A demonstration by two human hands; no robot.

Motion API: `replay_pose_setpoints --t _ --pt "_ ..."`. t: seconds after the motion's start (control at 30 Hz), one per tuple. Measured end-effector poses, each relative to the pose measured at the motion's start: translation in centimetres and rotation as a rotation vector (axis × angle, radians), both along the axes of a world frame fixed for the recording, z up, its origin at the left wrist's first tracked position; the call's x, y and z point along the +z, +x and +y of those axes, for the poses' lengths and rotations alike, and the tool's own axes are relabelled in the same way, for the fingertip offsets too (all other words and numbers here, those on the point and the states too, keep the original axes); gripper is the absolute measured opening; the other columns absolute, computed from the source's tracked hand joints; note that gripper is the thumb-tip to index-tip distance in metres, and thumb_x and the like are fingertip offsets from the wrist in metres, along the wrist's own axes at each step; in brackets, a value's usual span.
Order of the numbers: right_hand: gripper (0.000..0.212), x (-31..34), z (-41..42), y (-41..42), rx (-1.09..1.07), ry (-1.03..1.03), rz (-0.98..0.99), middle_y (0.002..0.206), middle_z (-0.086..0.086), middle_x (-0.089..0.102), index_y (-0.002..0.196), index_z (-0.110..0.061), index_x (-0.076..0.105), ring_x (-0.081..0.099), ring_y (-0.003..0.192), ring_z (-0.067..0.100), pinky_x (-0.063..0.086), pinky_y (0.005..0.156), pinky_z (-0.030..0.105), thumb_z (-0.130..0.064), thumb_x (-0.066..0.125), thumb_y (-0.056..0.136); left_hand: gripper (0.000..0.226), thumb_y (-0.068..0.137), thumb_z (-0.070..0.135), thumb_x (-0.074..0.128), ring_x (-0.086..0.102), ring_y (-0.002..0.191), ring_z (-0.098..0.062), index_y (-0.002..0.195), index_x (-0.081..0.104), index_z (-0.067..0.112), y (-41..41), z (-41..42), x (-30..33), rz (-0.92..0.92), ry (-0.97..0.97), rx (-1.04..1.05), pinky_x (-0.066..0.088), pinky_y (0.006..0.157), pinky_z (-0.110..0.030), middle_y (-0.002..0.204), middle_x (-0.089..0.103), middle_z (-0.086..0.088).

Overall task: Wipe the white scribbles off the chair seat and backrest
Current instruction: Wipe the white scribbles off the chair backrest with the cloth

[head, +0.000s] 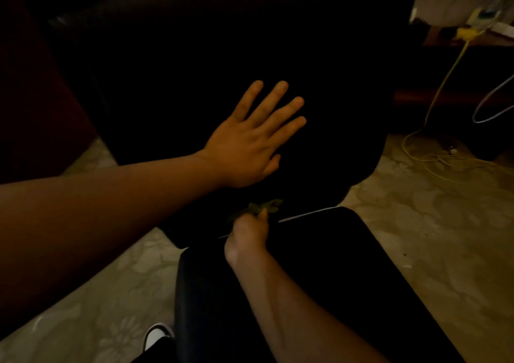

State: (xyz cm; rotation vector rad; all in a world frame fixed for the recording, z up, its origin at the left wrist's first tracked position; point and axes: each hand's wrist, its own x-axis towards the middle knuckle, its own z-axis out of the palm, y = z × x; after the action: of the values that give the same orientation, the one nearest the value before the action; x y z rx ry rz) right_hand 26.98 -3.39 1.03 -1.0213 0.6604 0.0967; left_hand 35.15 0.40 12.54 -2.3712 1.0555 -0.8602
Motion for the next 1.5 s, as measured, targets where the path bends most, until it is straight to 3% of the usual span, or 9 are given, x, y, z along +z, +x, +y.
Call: replay_pose_setpoints --t 0.13,0.33,0.57,0.8,0.97,1.1,1.23,1.37,1.5 --pt "0.042 2.1 0.0 -0.8 0.013 -0.149 0.020 0.127 -0.001 0.060 0.143 -0.029 0.049 0.060 0.107 0.020 0.050 0.081 0.026 -0.011 0.035 0.108 0.066 0.100 0.040 0.041 0.006 0.158 -0.039 0.161 0.031 0.017 -1.8 3.4 -0.2 0.115 0.099 -0.072 0.006 0.125 -0.060 0.170 0.021 -0.009" --pt "0.048 2.7 0.0 -1.5 -0.181 -0.627 -0.591 0.157 -0.005 0.036 0.149 -0.036 0.039 0.038 0.143 0.015 0.033 0.115 0.032 -0.019 0.041 0.103 0.059 0.098 0.033 0.036 0.021 0.156 -0.033 0.152 0.047 0.013 -6.1 10.3 -0.2 0.155 0.070 -0.018 0.012 0.127 -0.052 0.162 0.040 -0.009" --pt "0.059 0.0 -0.9 1.7 0.533 -1.571 -1.420 0.163 0.005 0.021 0.152 -0.011 0.037 0.012 0.153 0.029 0.016 0.119 0.062 0.006 0.050 0.097 0.033 0.098 0.009 0.051 0.034 0.150 -0.038 0.126 0.065 0.001 -8.8 17.4 1.0 0.144 -0.199 -0.064 0.025 0.124 -0.054 0.147 0.056 -0.017" --pt "0.045 -1.5 -0.3 1.2 0.841 -2.074 -1.877 0.150 0.003 0.049 0.140 -0.018 0.055 0.039 0.142 0.026 0.022 0.120 0.047 -0.017 0.043 0.097 0.032 0.100 0.012 0.056 0.039 0.147 -0.036 0.131 0.066 0.006 -8.1 16.8 -0.2 0.120 -0.331 -0.090 0.020 0.127 -0.048 0.143 0.060 -0.015" --pt "0.057 -3.1 4.5 -1.3 1.308 -2.436 -1.562 0.132 0.005 0.065 0.121 -0.014 0.071 0.054 0.131 0.023 0.028 0.118 0.037 -0.018 0.022 0.093 0.039 0.101 0.015 0.045 0.041 0.147 -0.038 0.133 0.065 0.005 -7.6 16.2 -0.7 0.132 -0.351 -0.055 0.026 0.124 -0.054 0.144 0.059 -0.015" --pt "0.052 0.7 5.7 -1.0 1.153 -2.612 -1.529 0.130 0.008 0.066 0.125 -0.014 0.067 0.053 0.131 0.027 0.018 0.118 0.043 -0.022 0.025 0.096 0.040 0.100 0.016 0.045 0.042 0.146 -0.037 0.133 0.065 0.007 -7.1 15.9 -0.4 0.123 -0.323 -0.063 0.024 0.125 -0.050 0.143 0.060 -0.014" --pt "0.053 0.7 6.2 -1.3 1.228 -2.665 -1.369 0.125 0.010 0.068 0.122 -0.013 0.069 0.058 0.122 0.030 0.034 0.112 0.043 -0.015 0.023 0.094 0.039 0.097 0.014 0.051 0.042 0.145 -0.036 0.133 0.065 0.007 -7.0 15.6 -0.6 0.139 -0.350 -0.051 0.022 0.126 -0.048 0.142 0.061 -0.014" --pt "0.041 -5.8 3.0 -1.1 1.574 -2.191 -1.006 0.136 0.008 0.061 0.131 -0.014 0.062 0.050 0.133 0.029 0.024 0.115 0.033 -0.022 0.033 0.103 0.046 0.099 0.019 0.040 0.037 0.149 -0.037 0.138 0.061 0.007 -7.8 15.8 -0.2 0.192 -0.320 -0.018 0.009 0.128 -0.041 0.147 0.056 -0.015" --pt "0.051 -7.8 -4.8 -1.6 1.491 -1.943 -0.514 0.158 0.007 0.035 0.153 -0.015 0.033 0.033 0.144 0.024 0.016 0.121 0.031 -0.018 0.038 0.103 0.045 0.100 0.021 0.044 0.035 0.150 -0.036 0.140 0.059 0.008 -8.1 16.1 0.0 0.208 -0.322 -0.026 0.009 0.128 -0.042 0.149 0.054 -0.015"
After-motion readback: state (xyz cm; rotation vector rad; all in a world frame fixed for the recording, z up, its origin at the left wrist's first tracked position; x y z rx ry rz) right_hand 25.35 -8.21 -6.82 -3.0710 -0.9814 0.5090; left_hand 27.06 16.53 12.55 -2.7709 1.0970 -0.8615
